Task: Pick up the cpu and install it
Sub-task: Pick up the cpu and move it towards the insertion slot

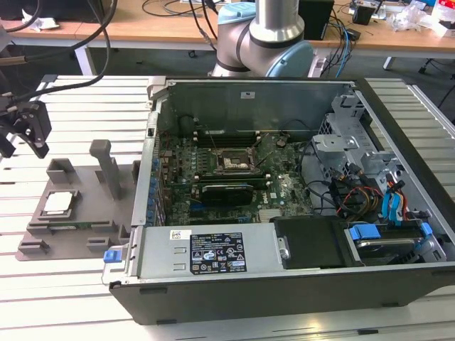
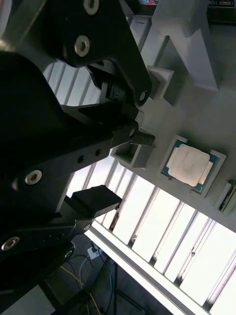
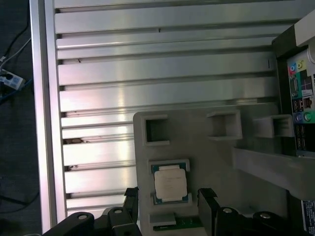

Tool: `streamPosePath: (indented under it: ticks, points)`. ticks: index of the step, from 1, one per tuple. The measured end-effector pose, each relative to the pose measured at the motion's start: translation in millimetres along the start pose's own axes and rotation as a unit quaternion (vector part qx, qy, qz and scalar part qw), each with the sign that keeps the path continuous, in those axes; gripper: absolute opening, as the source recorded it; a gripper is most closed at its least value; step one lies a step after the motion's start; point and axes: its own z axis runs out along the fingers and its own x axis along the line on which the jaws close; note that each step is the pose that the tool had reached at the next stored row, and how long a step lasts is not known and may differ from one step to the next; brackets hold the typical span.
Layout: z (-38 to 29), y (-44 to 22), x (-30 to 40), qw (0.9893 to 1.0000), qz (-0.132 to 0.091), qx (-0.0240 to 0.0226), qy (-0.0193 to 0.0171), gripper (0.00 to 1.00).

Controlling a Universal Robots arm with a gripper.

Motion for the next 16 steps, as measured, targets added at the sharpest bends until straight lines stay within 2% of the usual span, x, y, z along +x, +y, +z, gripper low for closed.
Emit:
streamPosePath:
  ticks: [10, 11, 13, 15, 16]
  points:
    - [9.1, -0.4, 0.2, 1.0000, 0.000, 0.0001, 0.0000, 0.60]
    - [9.9, -0.4, 0.3, 1.0000, 0.000, 0.0013, 0.0000, 0.60]
    - [11.2, -0.5, 0.3, 1.0000, 0.000, 0.0062, -0.0004, 0.60]
    - [11.8, -0.5, 0.3, 0.9999, -0.003, 0.0162, -0.0012, 0.60]
    - [11.8, -0.5, 0.3, 0.9997, -0.007, 0.0238, -0.0016, 0.60]
